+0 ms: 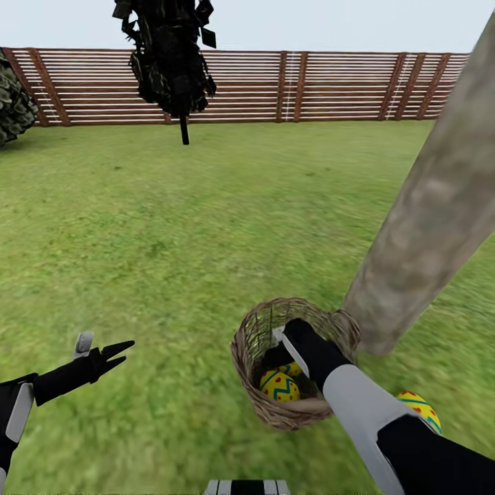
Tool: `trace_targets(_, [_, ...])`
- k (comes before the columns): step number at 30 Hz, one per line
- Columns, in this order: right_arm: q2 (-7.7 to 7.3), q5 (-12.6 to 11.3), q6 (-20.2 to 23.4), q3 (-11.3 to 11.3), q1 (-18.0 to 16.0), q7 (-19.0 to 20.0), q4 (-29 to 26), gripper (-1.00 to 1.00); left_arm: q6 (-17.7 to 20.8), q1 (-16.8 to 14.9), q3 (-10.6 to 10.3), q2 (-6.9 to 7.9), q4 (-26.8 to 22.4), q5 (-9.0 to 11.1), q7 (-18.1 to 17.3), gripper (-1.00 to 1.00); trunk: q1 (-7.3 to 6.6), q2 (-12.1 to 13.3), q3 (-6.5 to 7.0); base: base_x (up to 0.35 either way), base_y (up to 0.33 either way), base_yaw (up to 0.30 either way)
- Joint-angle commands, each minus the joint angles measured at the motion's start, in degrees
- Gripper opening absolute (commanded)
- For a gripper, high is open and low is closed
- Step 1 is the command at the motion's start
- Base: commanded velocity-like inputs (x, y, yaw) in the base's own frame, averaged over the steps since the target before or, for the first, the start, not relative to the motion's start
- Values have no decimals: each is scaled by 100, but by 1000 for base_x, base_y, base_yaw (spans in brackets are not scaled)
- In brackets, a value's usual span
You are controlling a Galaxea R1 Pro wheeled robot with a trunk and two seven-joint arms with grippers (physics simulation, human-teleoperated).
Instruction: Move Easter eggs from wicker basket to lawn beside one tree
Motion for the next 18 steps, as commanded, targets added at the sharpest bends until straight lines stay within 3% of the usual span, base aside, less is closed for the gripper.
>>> trace_targets(1, [-6,-28,14,30,-4,-10,-9,100,31,-3,5,0,2,8,-12,100,1,-4,-27,0,0,0])
trace_targets(18, [-7,21,-151,34,-4,-74,-39,100,26,-6,4,0,7,8,-8,100,45,-26,-404,0,0,0])
